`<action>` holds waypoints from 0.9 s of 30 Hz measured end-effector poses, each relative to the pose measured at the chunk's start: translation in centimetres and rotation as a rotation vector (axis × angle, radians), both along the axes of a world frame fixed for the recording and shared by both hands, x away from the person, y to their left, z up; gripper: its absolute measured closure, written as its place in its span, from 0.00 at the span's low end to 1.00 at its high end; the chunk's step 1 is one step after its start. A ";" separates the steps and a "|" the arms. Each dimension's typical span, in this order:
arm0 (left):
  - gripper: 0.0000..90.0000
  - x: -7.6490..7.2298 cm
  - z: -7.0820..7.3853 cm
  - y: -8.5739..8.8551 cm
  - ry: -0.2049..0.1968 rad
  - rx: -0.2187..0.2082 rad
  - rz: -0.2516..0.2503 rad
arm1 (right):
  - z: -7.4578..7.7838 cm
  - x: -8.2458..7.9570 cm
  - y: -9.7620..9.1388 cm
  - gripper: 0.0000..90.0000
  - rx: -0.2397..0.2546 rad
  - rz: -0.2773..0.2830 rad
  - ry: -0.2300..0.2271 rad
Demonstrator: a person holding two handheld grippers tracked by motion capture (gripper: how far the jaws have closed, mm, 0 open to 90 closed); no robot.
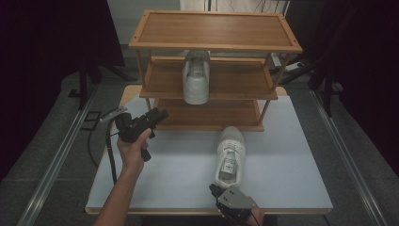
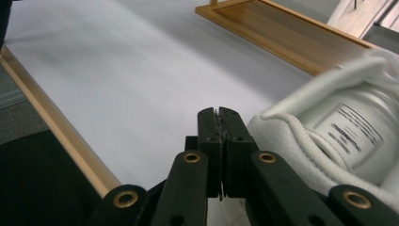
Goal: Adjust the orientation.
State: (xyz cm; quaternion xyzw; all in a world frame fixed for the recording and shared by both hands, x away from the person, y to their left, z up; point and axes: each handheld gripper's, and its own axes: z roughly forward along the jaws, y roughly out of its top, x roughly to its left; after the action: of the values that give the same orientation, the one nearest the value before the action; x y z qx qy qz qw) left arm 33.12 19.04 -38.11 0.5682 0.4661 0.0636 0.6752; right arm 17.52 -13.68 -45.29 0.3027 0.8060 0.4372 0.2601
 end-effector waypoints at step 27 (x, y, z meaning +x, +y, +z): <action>0.41 -3.1 -5.4 0.1 0.108 0.056 -0.056 | 5.7 0.1 -6.9 0.82 0.217 -0.052 -0.086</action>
State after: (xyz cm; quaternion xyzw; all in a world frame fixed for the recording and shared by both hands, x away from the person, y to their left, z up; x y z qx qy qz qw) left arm 30.02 19.17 -43.52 0.6022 0.4837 0.0271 0.6345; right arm 17.65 -20.57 -39.62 0.3307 0.7339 0.5277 0.2714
